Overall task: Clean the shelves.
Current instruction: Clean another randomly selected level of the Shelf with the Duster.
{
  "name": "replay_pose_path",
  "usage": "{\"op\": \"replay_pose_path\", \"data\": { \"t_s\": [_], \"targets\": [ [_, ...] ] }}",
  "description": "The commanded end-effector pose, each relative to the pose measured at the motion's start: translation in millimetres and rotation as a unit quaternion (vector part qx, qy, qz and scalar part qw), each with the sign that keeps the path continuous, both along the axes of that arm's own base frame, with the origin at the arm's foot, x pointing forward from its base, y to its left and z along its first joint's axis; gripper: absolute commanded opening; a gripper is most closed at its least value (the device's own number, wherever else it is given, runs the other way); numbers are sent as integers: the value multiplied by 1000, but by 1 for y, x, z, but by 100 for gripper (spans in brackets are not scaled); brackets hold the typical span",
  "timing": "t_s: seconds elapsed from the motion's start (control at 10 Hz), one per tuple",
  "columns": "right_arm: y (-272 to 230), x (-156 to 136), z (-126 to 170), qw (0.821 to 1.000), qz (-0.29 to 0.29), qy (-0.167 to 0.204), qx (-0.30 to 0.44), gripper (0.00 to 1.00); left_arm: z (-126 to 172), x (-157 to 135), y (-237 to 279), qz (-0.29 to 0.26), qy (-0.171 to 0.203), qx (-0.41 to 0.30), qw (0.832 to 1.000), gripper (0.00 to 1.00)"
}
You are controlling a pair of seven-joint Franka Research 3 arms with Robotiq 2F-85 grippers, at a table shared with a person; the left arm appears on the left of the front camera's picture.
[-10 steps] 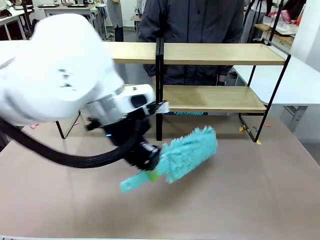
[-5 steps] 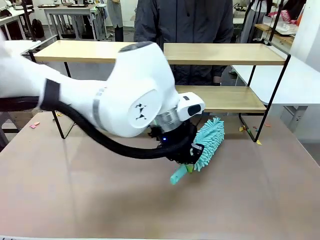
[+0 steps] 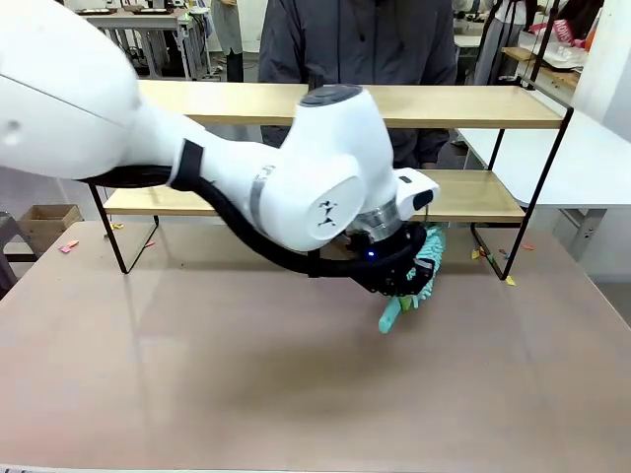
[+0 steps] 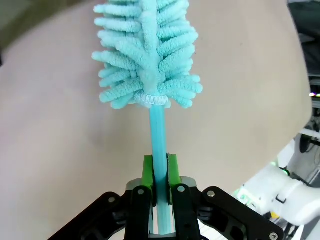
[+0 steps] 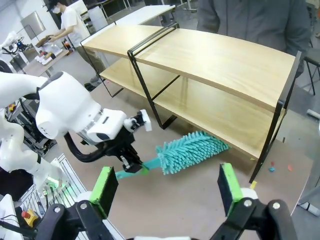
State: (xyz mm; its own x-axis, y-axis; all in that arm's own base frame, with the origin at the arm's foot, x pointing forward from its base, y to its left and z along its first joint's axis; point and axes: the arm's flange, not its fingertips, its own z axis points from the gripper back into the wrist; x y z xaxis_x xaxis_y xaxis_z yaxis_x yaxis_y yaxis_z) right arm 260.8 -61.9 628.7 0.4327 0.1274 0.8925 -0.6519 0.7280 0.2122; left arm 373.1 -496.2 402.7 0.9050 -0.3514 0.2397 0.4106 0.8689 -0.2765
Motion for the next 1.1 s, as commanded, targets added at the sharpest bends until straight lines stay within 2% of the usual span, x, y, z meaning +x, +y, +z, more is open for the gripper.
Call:
{"op": "replay_pose_path", "data": {
  "t_s": [0.0, 0.2, 0.6, 1.0],
  "targets": [
    [0, 0, -1, 1000, 0, 1, 0, 100, -7, 13, -47, 11, 15, 36, 999, 13],
    [0, 0, -1, 1000, 0, 1, 0, 100, -18, 21, -72, 22, 9, 49, 999, 13],
    [0, 0, -1, 1000, 0, 1, 0, 100, -17, 24, -104, 22, -15, 53, 998, 13],
    [0, 0, -1, 1000, 0, 1, 0, 100, -26, 39, -130, 28, -10, 65, 997, 13]
  ]
}}
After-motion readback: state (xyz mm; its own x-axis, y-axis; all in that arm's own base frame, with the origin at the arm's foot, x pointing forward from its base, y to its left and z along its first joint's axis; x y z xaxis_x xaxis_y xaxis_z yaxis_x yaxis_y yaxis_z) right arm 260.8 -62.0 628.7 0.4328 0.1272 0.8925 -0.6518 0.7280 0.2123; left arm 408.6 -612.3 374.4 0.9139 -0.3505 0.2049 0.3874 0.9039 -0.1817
